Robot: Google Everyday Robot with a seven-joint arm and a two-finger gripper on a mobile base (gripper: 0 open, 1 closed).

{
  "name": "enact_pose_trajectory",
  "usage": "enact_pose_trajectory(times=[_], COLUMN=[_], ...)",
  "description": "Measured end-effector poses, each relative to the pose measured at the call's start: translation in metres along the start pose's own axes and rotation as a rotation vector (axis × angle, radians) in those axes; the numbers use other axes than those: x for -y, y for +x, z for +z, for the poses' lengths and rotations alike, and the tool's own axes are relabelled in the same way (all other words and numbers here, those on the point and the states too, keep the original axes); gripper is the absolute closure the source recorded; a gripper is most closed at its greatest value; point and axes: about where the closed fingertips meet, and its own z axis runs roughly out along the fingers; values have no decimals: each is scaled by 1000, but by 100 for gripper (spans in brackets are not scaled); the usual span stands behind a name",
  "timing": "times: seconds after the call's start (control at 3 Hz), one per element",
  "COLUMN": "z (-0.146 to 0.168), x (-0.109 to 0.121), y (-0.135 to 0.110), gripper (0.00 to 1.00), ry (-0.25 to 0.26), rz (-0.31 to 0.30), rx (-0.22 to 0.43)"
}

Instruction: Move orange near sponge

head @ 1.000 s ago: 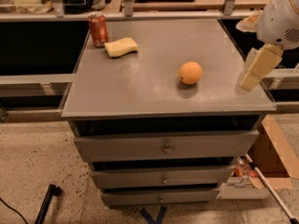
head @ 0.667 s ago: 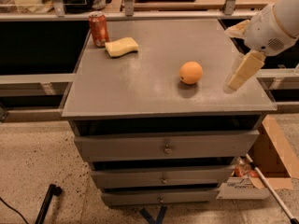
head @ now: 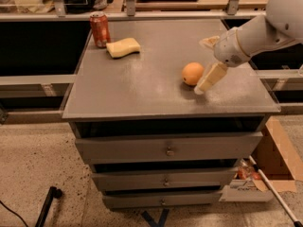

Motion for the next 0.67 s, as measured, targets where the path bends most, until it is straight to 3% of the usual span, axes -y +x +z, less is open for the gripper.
enact_pose_trajectory(times=[0.33, 0.67], z=[46, 68], x=[14, 22], y=[-2, -2], gripper=[0, 18], ry=[-18, -29], rz=[-1, 8], rx=[50, 78])
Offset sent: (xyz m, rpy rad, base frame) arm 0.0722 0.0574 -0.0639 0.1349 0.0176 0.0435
